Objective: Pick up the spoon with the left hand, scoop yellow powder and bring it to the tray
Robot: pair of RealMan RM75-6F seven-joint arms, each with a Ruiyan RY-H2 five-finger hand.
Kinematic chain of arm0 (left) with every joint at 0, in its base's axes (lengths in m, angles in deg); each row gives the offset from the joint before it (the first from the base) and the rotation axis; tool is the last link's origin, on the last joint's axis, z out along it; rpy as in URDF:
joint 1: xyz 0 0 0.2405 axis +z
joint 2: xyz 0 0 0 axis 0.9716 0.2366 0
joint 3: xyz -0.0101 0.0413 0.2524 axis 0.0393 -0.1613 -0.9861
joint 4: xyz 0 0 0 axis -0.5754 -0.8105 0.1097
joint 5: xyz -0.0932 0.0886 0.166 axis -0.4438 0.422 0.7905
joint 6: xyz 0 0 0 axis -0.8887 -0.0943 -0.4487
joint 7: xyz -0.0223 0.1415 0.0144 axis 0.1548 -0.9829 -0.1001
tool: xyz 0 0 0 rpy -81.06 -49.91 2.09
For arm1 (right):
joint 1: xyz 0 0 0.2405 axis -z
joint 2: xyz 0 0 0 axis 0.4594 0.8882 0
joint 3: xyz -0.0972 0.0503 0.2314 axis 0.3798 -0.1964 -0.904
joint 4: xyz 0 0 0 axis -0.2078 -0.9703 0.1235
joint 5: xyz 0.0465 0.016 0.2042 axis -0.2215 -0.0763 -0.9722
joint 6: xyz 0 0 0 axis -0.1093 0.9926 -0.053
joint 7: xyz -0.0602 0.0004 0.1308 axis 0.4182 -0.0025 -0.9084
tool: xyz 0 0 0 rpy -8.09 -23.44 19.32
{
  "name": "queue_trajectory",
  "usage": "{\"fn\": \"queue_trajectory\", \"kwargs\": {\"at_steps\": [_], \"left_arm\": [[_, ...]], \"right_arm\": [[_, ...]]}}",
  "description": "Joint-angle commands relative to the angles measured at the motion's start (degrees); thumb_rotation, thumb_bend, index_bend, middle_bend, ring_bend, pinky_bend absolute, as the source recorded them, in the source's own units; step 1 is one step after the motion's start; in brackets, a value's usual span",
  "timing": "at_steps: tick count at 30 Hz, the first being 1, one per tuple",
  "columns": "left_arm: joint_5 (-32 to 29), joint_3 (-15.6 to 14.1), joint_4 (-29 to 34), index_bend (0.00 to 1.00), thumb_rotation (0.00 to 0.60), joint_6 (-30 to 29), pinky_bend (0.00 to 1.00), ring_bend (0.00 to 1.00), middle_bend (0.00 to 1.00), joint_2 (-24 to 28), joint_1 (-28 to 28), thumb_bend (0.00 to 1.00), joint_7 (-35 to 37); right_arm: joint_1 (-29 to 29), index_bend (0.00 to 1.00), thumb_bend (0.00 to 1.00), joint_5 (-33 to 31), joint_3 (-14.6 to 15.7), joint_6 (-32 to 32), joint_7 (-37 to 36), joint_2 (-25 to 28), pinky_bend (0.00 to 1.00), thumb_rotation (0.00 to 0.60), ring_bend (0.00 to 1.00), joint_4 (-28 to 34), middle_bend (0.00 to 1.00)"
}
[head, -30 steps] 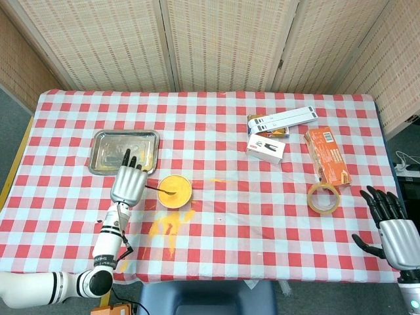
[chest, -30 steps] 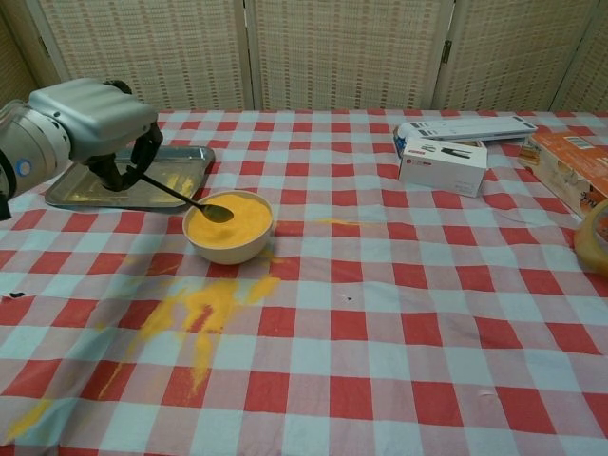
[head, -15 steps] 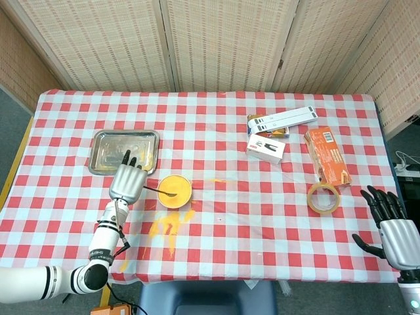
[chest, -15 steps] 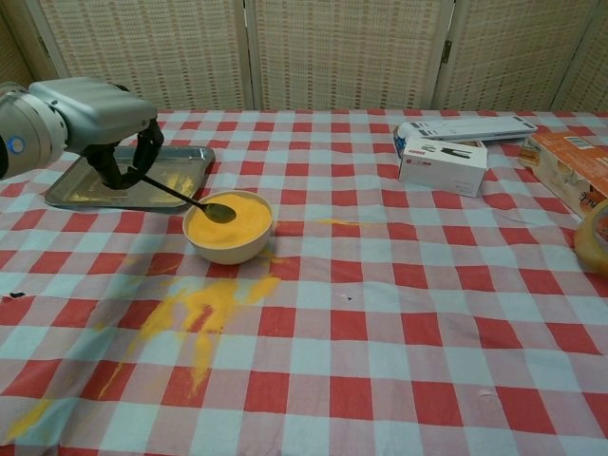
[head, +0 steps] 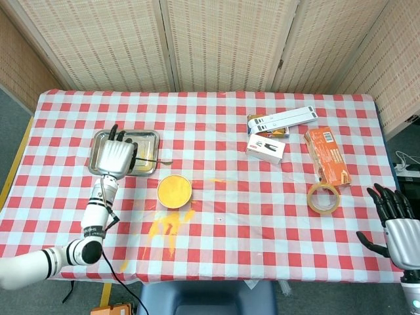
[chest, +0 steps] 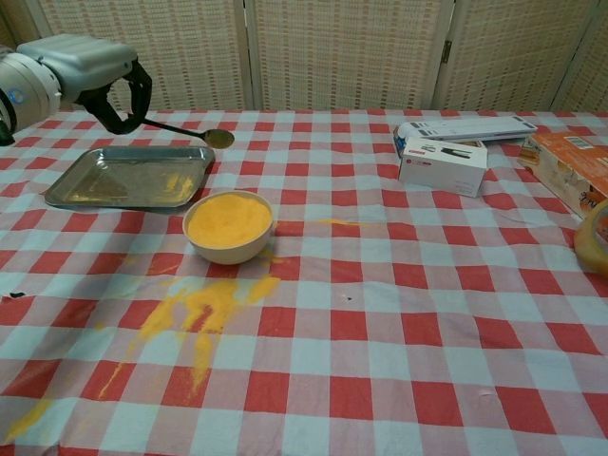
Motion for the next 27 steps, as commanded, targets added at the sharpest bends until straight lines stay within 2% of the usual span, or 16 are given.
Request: {"fn": "queue_trajectory", "kwargs": {"at_steps": [1, 6, 12, 21, 24, 25, 26, 27], "left_arm": [[-0.17, 0.39, -13.73, 0.9, 0.6, 7.09, 0.0, 0.15, 0.41, -3.97, -2.38, 0.76, 4.84], [0.09, 0.1, -26.62, 0.9, 0.6, 13.41, 0.0, 0.15, 0.41, -8.14, -3.37, 0.72, 10.92], [4.13, -1.75, -37.87, 0.89, 0.6, 18.05, 0.0, 0.15, 0.41, -12.05, -3.26, 0.67, 17.62], [8.88, -3.26, -49.3, 0.81, 0.6, 22.21, 0.0, 0.15, 0.41, -15.74, -3.2, 0.65, 24.02], [9.31, -3.37, -50.17, 0.7, 0.6, 22.7, 0.0, 0.13, 0.38, -16.0, -3.16, 0.62, 24.69], [9.42, -3.47, -50.7, 0.58, 0.6, 23.42, 0.0, 0.11, 0.35, -16.11, -2.96, 0.59, 25.17], [9.83, -3.65, -51.61, 0.52, 0.6, 24.47, 0.0, 0.1, 0.33, -16.25, -2.82, 0.57, 25.91], [10.06, -3.81, -52.33, 0.37, 0.6, 25.76, 0.0, 0.06, 0.28, -16.38, -2.52, 0.54, 26.67]], "right_arm": [[-0.07, 0.0, 0.14, -0.46, -0.29, -0.18, 0.56, -0.25, 0.0, 0.6, 0.0, -0.12, 0.0], [-0.23, 0.0, 0.14, -1.92, -0.87, -0.76, 2.17, -0.9, 0.0, 0.6, 0.0, -0.13, 0.0], [-0.62, 0.0, 0.14, -3.05, -1.23, -1.79, 3.64, -1.5, 0.0, 0.6, 0.0, -0.05, 0.0], [-1.08, 0.0, 0.14, -3.66, -1.36, -2.76, 5.18, -2.13, 0.0, 0.6, 0.0, -0.05, 0.0], [-1.07, 0.0, 0.14, -3.69, -1.37, -2.74, 5.29, -2.17, 0.0, 0.6, 0.0, -0.04, 0.0], [-1.06, 0.0, 0.14, -3.74, -1.38, -2.73, 5.37, -2.21, 0.0, 0.6, 0.0, -0.05, 0.0], [-1.09, 0.0, 0.14, -3.8, -1.39, -2.8, 5.54, -2.29, 0.0, 0.6, 0.0, -0.07, 0.0], [-1.23, 0.0, 0.14, -3.71, -1.2, -3.22, 5.7, -2.41, 0.0, 0.6, 0.0, -0.05, 0.0]]}}
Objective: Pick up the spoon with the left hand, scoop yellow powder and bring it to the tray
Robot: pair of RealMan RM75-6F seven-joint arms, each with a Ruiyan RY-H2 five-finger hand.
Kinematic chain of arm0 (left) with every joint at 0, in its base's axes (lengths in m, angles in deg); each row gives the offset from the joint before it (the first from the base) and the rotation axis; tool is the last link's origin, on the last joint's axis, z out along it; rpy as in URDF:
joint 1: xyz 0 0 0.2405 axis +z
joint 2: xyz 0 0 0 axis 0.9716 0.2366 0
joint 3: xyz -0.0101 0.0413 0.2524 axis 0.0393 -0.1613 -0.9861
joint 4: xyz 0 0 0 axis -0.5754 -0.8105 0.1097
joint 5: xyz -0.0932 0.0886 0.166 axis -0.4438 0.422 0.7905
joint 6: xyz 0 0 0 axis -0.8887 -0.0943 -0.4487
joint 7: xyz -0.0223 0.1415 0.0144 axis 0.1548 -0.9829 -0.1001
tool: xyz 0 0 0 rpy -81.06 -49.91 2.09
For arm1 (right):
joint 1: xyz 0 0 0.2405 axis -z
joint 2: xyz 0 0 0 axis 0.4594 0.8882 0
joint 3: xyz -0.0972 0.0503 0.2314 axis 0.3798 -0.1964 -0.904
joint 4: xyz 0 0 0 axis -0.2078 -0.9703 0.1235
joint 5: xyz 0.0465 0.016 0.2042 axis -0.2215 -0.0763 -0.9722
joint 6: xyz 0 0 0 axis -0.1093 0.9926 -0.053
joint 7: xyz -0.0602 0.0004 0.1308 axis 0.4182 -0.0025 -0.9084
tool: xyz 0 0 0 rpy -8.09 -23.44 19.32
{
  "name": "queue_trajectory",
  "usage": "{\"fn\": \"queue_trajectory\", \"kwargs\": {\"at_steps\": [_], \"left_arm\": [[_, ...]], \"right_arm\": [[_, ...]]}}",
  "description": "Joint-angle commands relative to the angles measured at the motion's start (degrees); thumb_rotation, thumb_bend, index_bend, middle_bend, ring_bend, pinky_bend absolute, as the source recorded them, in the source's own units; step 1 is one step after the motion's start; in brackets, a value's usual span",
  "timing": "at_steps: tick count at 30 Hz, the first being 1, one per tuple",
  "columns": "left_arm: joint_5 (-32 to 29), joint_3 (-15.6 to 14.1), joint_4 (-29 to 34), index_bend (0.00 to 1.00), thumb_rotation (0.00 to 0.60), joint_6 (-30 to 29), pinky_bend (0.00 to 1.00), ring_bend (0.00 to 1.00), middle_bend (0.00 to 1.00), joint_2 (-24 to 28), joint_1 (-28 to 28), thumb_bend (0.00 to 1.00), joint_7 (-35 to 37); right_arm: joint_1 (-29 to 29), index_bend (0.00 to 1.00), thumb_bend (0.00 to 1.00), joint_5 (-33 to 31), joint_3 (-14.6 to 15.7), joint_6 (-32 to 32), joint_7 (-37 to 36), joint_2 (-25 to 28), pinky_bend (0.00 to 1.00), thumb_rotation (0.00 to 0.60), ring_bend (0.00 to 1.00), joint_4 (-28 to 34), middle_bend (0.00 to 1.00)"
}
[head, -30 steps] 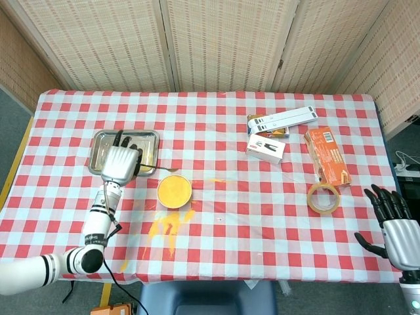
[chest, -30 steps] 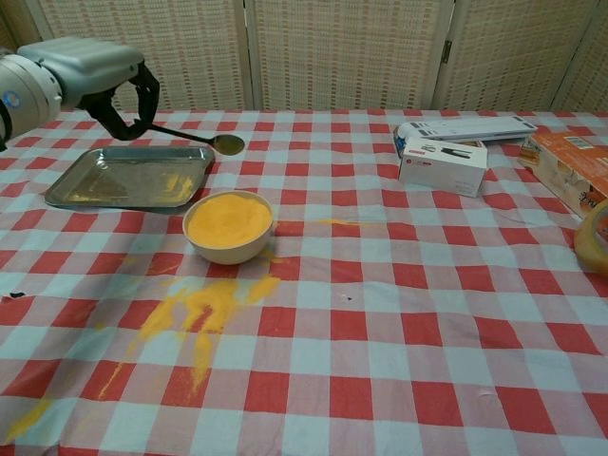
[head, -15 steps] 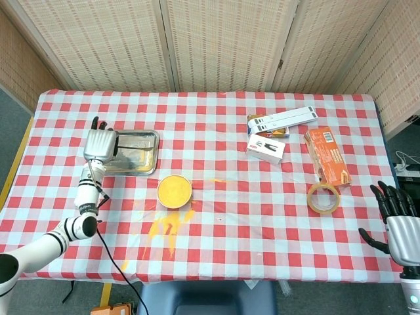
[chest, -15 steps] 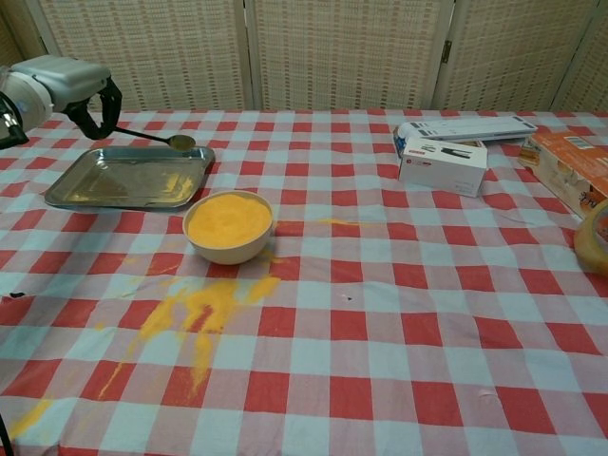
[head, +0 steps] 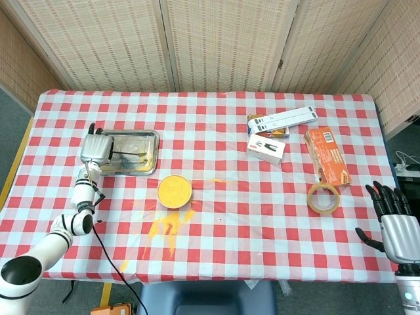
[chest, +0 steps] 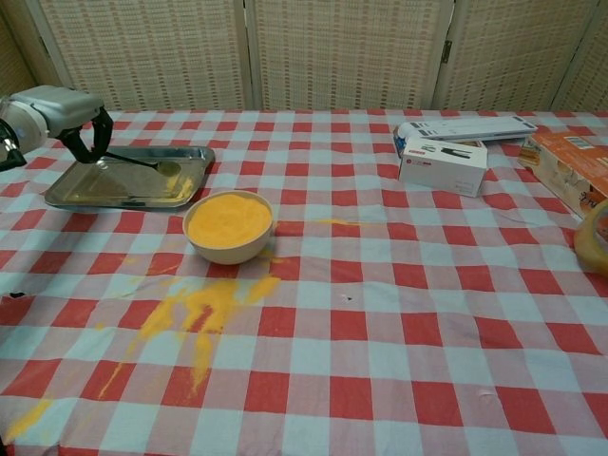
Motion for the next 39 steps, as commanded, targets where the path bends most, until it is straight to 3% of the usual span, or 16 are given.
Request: {"fn": "queue_trajectory", "kwargs": {"at_steps": [1, 4, 9, 14, 16, 20, 24, 28, 31, 33, 39], "left_arm": [[1.1, -0.47, -2.5, 0.25, 0.6, 3.78, 0.0, 0.03, 0.23, -0.5, 0.6, 0.53, 2.65], [1.96, -0.27, -2.56, 0.02, 0.6, 4.74, 0.0, 0.0, 0.12, -0.18, 0.56, 0.48, 4.35], [2.6, 0.44, 1.86, 0.0, 0.6, 6.4, 0.0, 0.0, 0.0, 3.08, 1.11, 0.42, 6.87], [3.74, 0.36, 12.35, 0.0, 0.6, 3.06, 0.0, 0.0, 0.0, 8.73, 3.49, 0.4, 7.09], [5.88, -0.07, 20.51, 0.0, 0.6, -1.29, 0.0, 0.0, 0.0, 12.93, 5.49, 0.41, 7.3], [13.33, -3.44, 44.49, 0.0, 0.6, -16.25, 0.0, 0.0, 0.0, 24.69, 13.98, 0.4, 6.01], [21.83, -9.0, 57.91, 0.0, 0.6, -32.92, 0.0, 0.0, 0.0, 30.43, 24.3, 0.4, 4.26], [29.62, -14.32, 57.5, 0.0, 0.6, -47.88, 0.0, 0.0, 0.0, 29.41, 34.36, 0.41, 8.04], [32.55, -15.72, 51.99, 0.0, 0.6, -56.26, 0.0, 0.0, 0.0, 26.56, 39.94, 0.4, 12.03], [33.66, -16.48, 49.73, 0.0, 0.6, -57.05, 0.0, 0.0, 0.0, 26.1, 41.12, 0.4, 11.12], [35.11, -16.3, 51.19, 0.0, 0.6, -56.44, 0.0, 0.0, 0.0, 27.27, 41.79, 0.4, 12.8]], "right_arm": [[-0.28, 0.0, 0.14, 0.09, 0.25, -0.73, 0.37, -0.23, 0.0, 0.6, 0.0, 0.05, 0.0], [-0.2, 0.0, 0.14, 0.34, 0.26, -0.4, 0.36, -0.21, 0.0, 0.6, 0.0, 0.17, 0.0], [0.04, 0.0, 0.14, 0.84, 0.44, 0.11, -0.13, 0.02, 0.0, 0.6, 0.0, 0.19, 0.0], [0.4, 0.0, 0.14, 1.86, 0.79, 0.95, -0.87, 0.36, 0.0, 0.6, 0.0, 0.34, 0.0], [0.53, 0.0, 0.14, 2.25, 0.97, 1.18, -1.25, 0.54, 0.0, 0.6, 0.0, 0.35, 0.0], [0.78, 0.0, 0.14, 2.95, 1.14, 1.83, -2.0, 0.83, 0.0, 0.6, 0.0, 0.26, 0.0], [0.93, 0.0, 0.14, 3.04, 1.16, 2.08, -2.25, 0.77, 0.0, 0.6, 0.0, 0.13, 0.0], [0.88, 0.0, 0.14, 2.82, 1.06, 1.91, -2.63, 0.66, 0.0, 0.6, 0.0, -0.07, 0.0], [0.72, 0.0, 0.14, 3.63, 0.98, 2.39, -2.96, 0.0, 0.0, 0.6, 0.0, -0.7, 0.0], [0.76, 0.0, 0.14, 4.98, 1.23, 3.2, -3.13, -0.61, 0.0, 0.6, 0.0, -1.23, 0.0], [1.07, 0.0, 0.14, 5.66, 1.72, 3.58, -1.89, -1.08, 0.0, 0.6, 0.0, -1.38, 0.0]]}}
